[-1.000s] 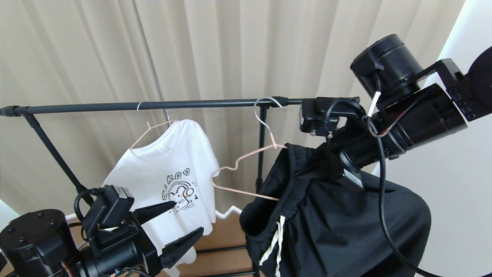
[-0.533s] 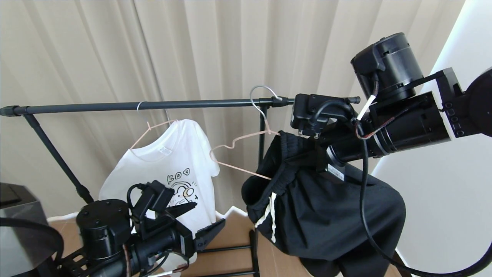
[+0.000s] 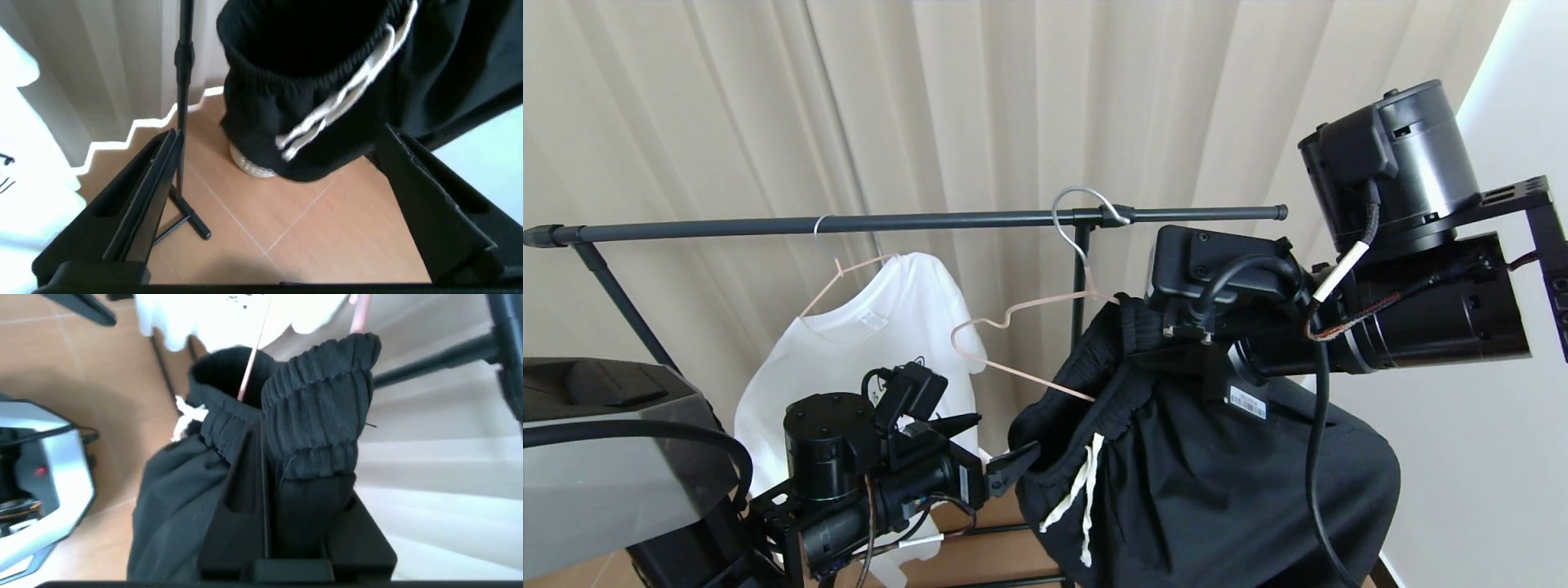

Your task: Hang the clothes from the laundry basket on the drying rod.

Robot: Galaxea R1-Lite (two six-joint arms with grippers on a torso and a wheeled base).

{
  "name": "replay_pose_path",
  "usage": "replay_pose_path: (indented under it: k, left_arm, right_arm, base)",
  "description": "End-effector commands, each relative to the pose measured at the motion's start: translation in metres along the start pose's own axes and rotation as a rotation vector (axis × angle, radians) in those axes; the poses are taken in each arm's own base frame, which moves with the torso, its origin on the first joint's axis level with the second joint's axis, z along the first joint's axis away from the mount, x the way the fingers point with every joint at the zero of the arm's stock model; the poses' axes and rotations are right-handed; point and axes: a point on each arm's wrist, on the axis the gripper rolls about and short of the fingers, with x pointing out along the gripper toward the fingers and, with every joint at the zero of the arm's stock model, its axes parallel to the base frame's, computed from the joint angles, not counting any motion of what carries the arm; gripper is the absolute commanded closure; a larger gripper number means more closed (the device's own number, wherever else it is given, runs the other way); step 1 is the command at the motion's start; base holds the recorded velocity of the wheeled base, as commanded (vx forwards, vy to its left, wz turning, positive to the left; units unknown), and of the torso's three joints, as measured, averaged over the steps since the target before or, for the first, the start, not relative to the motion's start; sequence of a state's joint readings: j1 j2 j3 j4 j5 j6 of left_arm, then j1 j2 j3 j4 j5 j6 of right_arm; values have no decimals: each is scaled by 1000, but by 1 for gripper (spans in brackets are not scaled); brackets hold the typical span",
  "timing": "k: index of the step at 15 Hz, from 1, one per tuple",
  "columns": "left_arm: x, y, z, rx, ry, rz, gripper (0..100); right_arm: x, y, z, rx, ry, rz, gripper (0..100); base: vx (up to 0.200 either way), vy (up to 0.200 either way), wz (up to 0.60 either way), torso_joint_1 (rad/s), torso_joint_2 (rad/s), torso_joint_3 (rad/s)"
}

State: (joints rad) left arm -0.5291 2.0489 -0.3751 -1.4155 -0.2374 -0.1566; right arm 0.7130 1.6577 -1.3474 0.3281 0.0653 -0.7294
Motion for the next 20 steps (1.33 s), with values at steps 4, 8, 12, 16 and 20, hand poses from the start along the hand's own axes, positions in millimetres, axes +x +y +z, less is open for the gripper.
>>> replay_pose_path:
  k: [4, 8, 12, 16, 20]
  left_arm:
    - [8, -2, -1, 4, 1, -14, 0]
    - [7, -4, -6, 3, 20, -18, 100]
    - [2, -8, -3, 8, 12, -27, 100]
    - [-14, -11, 8, 13, -24, -24, 100]
    - [-28, -6, 17, 13, -62, 44, 100]
  right_arm:
    - [-25, 12, 10, -29, -63, -5, 100]
    - [-31, 12, 12, -29, -80, -16, 100]
    - [-32, 11, 10, -23, -75, -19, 100]
    - [-37, 4, 3, -2, -64, -45, 100]
    - [-44, 10, -9, 38, -46, -37, 100]
  base:
    - [0, 0, 0, 0, 0, 0]
    - [0, 0, 0, 0, 0, 0]
    - [0, 0, 0, 0, 0, 0]
    - [0, 0, 0, 0, 0, 0]
    - [0, 0, 0, 0, 0, 0]
